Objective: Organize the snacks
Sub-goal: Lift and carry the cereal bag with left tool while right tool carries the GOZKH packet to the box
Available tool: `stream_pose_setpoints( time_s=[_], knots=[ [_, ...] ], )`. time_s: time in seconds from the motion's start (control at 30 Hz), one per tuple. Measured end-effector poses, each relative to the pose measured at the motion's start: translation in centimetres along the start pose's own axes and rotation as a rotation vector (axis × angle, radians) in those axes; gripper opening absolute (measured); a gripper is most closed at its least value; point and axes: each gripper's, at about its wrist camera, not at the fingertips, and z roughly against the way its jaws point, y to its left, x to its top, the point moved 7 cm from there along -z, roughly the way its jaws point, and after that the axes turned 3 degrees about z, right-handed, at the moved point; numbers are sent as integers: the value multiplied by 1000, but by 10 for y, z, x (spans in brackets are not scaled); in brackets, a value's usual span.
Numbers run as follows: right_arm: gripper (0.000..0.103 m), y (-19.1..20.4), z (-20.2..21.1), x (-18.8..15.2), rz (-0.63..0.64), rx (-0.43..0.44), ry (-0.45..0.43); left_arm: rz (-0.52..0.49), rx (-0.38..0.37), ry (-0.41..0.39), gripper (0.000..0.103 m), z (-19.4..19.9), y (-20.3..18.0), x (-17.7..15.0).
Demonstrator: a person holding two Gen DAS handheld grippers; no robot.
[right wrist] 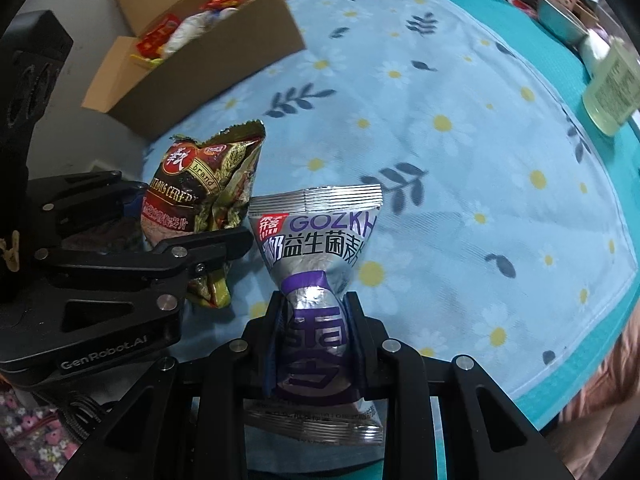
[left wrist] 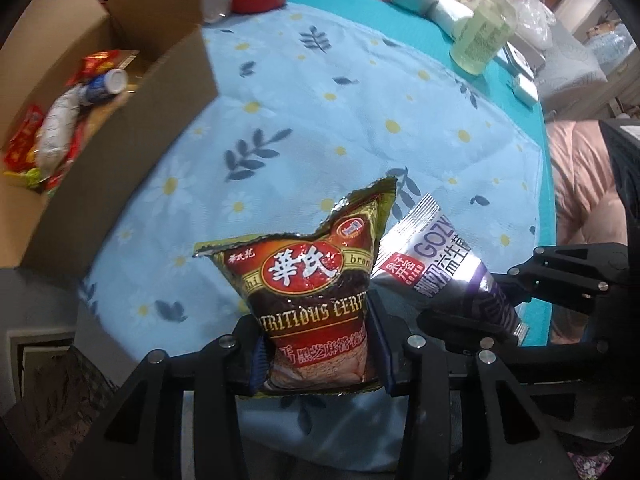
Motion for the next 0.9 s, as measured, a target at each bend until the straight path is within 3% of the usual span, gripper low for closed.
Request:
stream_pose_setpoints(
  time_s=[0.57, 0.9],
  knots=[
    [28, 82, 40, 47, 248, 55, -96, 175, 80, -179, 42, 94, 70, -12],
    [28, 115, 69, 91, 328, 78, -199, 277, 91, -311, 42, 149, 107, 8]
  ],
)
